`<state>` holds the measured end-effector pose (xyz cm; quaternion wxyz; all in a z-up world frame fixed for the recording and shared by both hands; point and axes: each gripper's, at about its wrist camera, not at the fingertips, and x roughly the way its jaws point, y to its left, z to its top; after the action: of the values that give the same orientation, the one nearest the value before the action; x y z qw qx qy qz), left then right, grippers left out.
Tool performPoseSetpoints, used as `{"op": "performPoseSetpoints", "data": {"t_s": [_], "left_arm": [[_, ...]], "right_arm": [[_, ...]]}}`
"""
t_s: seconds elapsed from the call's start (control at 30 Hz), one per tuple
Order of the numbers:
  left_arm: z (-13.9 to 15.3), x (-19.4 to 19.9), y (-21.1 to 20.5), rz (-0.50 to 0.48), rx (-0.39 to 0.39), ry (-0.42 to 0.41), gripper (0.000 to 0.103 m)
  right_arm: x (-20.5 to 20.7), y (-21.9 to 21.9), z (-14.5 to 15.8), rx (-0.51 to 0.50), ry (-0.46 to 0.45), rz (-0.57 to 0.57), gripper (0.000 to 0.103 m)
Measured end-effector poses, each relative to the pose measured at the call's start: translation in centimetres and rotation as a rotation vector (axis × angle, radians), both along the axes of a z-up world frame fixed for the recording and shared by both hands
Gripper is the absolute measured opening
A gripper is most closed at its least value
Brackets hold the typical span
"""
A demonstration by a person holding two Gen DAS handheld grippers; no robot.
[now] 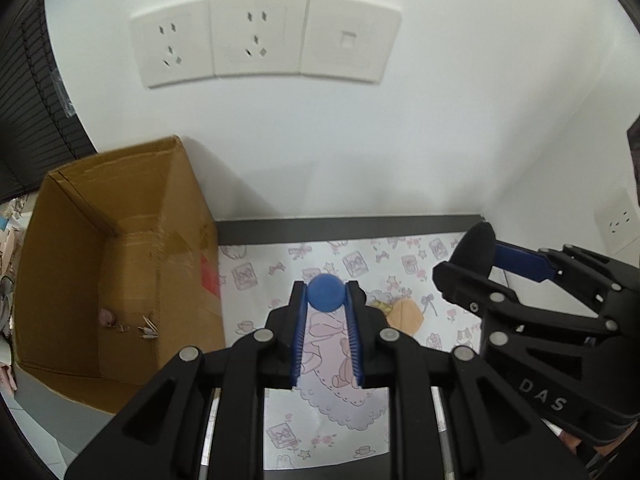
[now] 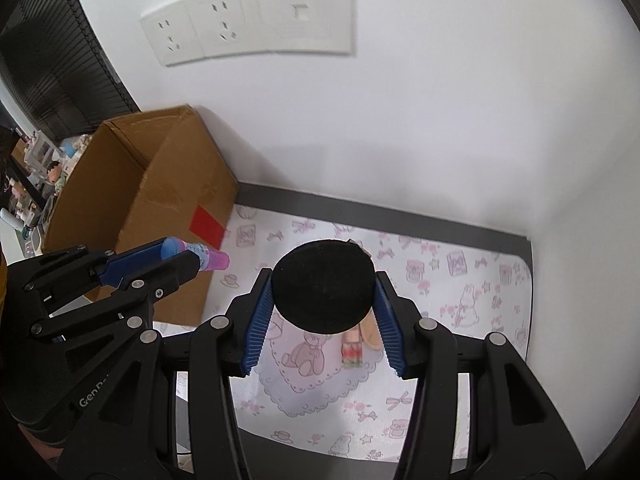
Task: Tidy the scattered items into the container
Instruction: 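Lift the bottle and black puff off the mat with both grippers, then carry the bottle and black puff over the cardboard box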
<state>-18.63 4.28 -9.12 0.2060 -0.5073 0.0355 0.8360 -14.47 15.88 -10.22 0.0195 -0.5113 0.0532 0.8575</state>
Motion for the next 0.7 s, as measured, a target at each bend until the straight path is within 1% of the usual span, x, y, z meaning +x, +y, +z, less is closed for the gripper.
{"op": "performPoseSetpoints", "data": {"t_s": [0.27, 0.5, 0.7], "left_arm": [[1.6, -0.9, -3.1, 0.041, 0.020, 0.032, 0.019], [2.5, -1.5, -6.5, 0.086, 0.032, 0.058, 0.019], [2.7, -1.5, -9.2, 0.124, 0.032, 0.075, 0.019]], "right_arm": [[-1.5, -3.2, 2.1, 0.011, 0.030, 0.039, 0.051], [-2.8, -6.3, 3.0, 0.021, 0.040, 0.085, 0.051], [-3.8, -8.8, 3.8, 0.036, 0.049, 0.129, 0.051]]}}
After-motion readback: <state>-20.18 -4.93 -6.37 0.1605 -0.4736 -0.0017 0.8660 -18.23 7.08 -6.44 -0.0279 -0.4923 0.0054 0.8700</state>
